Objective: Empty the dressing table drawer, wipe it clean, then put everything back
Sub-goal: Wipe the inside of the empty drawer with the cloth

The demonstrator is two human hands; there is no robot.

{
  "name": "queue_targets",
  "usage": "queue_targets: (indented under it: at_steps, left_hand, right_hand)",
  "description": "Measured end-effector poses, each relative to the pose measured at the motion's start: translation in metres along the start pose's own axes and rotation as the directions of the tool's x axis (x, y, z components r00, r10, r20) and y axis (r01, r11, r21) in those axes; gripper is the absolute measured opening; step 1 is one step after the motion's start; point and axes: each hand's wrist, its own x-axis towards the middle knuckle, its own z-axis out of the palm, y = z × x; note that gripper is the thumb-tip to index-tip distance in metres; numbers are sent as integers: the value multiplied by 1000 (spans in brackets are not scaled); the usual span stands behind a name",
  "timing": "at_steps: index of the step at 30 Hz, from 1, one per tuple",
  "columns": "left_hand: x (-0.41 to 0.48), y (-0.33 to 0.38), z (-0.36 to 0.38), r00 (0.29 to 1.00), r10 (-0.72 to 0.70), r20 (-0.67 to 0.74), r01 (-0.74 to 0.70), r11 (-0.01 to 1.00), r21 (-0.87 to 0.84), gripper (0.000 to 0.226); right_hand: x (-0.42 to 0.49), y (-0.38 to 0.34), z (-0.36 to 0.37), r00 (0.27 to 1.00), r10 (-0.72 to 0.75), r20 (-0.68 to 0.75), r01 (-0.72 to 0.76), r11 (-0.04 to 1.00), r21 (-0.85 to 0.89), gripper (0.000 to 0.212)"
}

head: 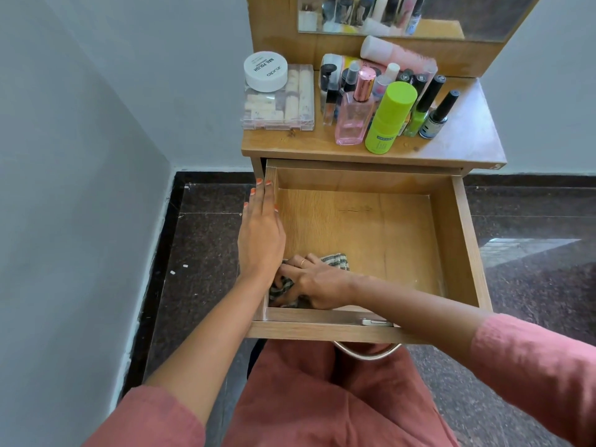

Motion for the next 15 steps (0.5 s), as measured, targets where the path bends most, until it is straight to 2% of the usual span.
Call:
queue_targets:
  at_steps: [8,12,15]
  left_hand:
    - [-1,1,-2,1000,-5,1,5,1000,5,45]
    - [-1,1,-1,1000,-1,3,1,1000,-8,45]
    - [-1,0,0,1000,3,3,-3,1000,-13,45]
  right_hand:
    - [-21,13,7,999,-30,-25,31,999,29,48]
    - [-60,36,16,1000,-24,1,24,992,120,36]
    - [-92,54,20,998,27,56,-34,990,140,38]
